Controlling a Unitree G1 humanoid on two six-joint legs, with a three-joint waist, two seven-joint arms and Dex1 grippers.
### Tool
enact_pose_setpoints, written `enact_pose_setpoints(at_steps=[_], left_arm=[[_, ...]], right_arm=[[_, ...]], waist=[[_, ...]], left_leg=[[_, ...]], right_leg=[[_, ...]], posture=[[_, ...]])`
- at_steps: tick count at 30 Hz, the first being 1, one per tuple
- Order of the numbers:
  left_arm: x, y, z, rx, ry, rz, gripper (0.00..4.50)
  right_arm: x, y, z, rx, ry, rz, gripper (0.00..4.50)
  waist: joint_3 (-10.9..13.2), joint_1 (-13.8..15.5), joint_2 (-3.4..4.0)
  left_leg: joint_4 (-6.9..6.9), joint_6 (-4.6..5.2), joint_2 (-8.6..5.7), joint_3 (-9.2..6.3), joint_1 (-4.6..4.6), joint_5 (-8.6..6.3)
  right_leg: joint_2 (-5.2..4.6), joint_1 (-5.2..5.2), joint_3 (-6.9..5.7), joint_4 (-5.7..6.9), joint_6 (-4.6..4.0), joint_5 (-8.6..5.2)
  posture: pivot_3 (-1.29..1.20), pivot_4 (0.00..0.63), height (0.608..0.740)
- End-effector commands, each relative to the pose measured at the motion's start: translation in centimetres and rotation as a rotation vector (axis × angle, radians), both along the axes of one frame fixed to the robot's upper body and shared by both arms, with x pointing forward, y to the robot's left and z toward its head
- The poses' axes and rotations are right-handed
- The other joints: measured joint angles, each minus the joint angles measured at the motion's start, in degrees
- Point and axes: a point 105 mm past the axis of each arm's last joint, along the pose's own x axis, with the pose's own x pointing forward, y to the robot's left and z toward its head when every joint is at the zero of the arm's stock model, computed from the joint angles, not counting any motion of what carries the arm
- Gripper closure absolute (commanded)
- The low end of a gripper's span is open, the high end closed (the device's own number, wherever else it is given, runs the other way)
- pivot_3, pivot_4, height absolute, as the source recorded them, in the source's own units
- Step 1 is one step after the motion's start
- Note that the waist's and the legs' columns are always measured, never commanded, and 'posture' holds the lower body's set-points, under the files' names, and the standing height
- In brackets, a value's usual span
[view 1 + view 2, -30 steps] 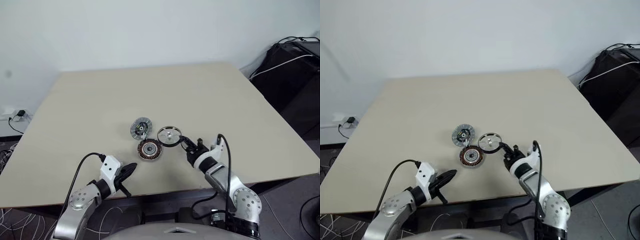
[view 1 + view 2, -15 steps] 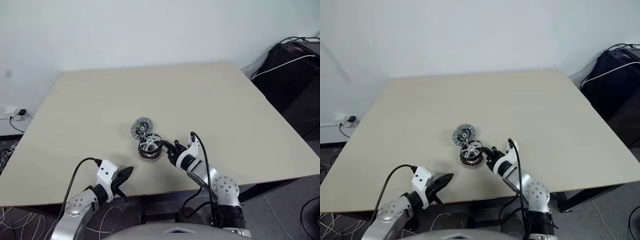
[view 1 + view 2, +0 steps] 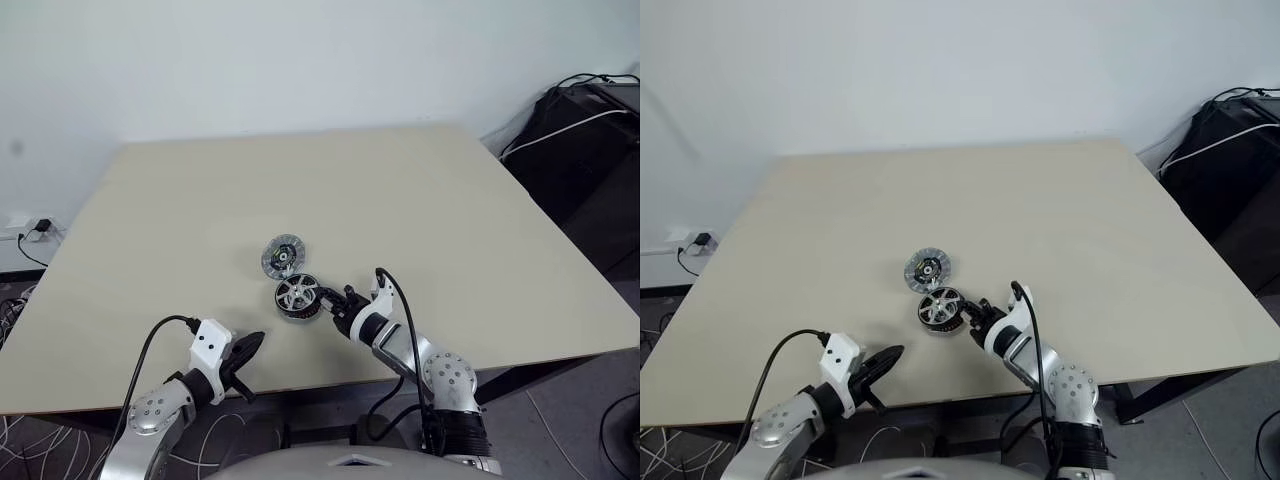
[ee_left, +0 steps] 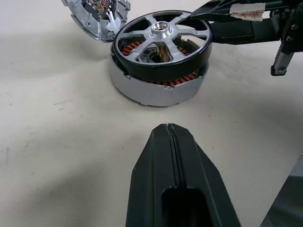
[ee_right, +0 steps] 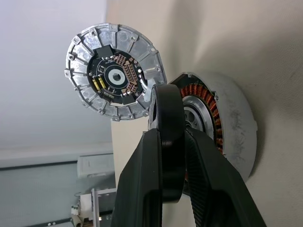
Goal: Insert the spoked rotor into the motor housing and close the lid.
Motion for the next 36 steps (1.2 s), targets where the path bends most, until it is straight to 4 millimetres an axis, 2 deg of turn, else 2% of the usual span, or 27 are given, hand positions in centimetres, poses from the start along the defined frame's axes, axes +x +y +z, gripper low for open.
enact_pose_setpoints(at_steps=[1, 4, 14, 18, 25, 28, 29, 30, 32, 36], left_arm=[[0.5, -0.3, 1.5, -0.016, -0.061, -0.01, 4.5], [0.5, -0.3, 1.5, -0.015, -0.063, -0.011, 4.5], [0.7, -0.5, 1.5, -0.02, -0.065, -0.017, 4.5], [0.8, -0.5, 1.5, -0.021, -0.065, -0.018, 4.5], [0.9, -0.7, 1.4, -0.028, -0.067, -0.024, 4.5], [1.0, -0.8, 1.4, -0.03, -0.067, -0.029, 4.5], [1.0, -0.8, 1.4, -0.029, -0.068, -0.031, 4.5], [1.1, -0.8, 1.4, -0.03, -0.069, -0.034, 4.5], [1.1, -0.9, 1.4, -0.031, -0.071, -0.039, 4.5], [1.2, -1.0, 1.4, -0.027, -0.072, -0.051, 4.5]], right_arm=[[0.4, 1.5, 1.7, 0.071, -0.049, 0.017, 4.13], [0.6, 1.4, 1.6, 0.07, -0.051, 0.011, 4.13], [1.0, 0.2, 2.1, 0.038, -0.091, -0.022, 0.86], [1.2, -1.6, 3.6, 0.024, -0.149, -0.066, 0.86], [0.9, -4.6, 4.6, -0.089, -0.205, -0.102, 0.86], [0.8, -4.6, 5.4, -0.292, -0.329, -0.029, 0.86], [0.9, -4.4, 5.4, -0.435, -0.4, 0.021, 0.86], [0.9, -4.1, 5.2, -0.572, -0.468, 0.074, 1.04], [0.8, -3.0, 5.2, -0.678, -0.57, 0.155, 1.46], [1.2, -0.7, 5.3, -0.906, -0.807, 0.293, 2.78]], waist=[[0.0, 0.0, 0.0], [0.0, -0.01, 0.0], [-0.06, -0.01, -0.03], [-0.07, 0.07, -0.04], [-0.07, 0.1, -0.04], [-0.07, 0.02, -0.02], [-0.07, 0.01, -0.03], [-0.08, 0.0, -0.04], [-0.13, 0.03, -0.11], [-0.15, 0.2, -0.18]], left_leg=[[0.0, 0.0, 0.0, 0.0, 0.0, 0.0], [0.0, 0.0, 0.0, 0.0, 0.01, 0.0], [0.01, 0.0, 0.0, 0.0, 0.05, 0.0], [0.06, 0.0, 0.0, 0.0, 0.05, 0.0], [0.05, 0.0, 0.0, 0.01, 0.04, 0.0], [0.05, 0.0, 0.0, 0.03, 0.05, 0.0], [0.06, 0.01, 0.0, 0.07, 0.05, 0.01], [0.08, 0.01, 0.0, 0.09, 0.05, 0.01], [0.12, 0.01, 0.0, 0.13, 0.05, 0.01], [0.16, 0.01, 0.02, 0.1, 0.07, 0.01]], right_leg=[[0.0, 0.0, 0.0, 0.0, 0.0, 0.0], [0.01, 0.0, 0.0, 0.0, 0.0, 0.01], [0.03, 0.04, 0.0, 0.02, 0.01, 0.01], [0.02, 0.06, 0.0, 0.02, 0.05, 0.02], [0.0, 0.05, 0.01, 0.02, 0.06, 0.01], [0.0, 0.05, 0.01, 0.02, 0.06, 0.0], [0.0, 0.04, 0.03, 0.02, 0.06, 0.01], [0.02, 0.05, 0.04, 0.02, 0.06, 0.01], [0.02, 0.07, 0.03, 0.02, 0.07, 0.01], [0.04, 0.1, 0.01, 0.03, 0.08, 0.01]], posture=[[0.0, 0.0, 0.74], [0.0, 0.0, 0.74], [0.0, 0.0, 0.74], [0.0, 0.0, 0.74], [0.0, 0.0, 0.74], [0.0, 0.0, 0.74], [0.0, 0.0, 0.74], [0.0, 0.0, 0.74], [0.0, 0.0, 0.74], [0.0, 0.0, 0.74]])
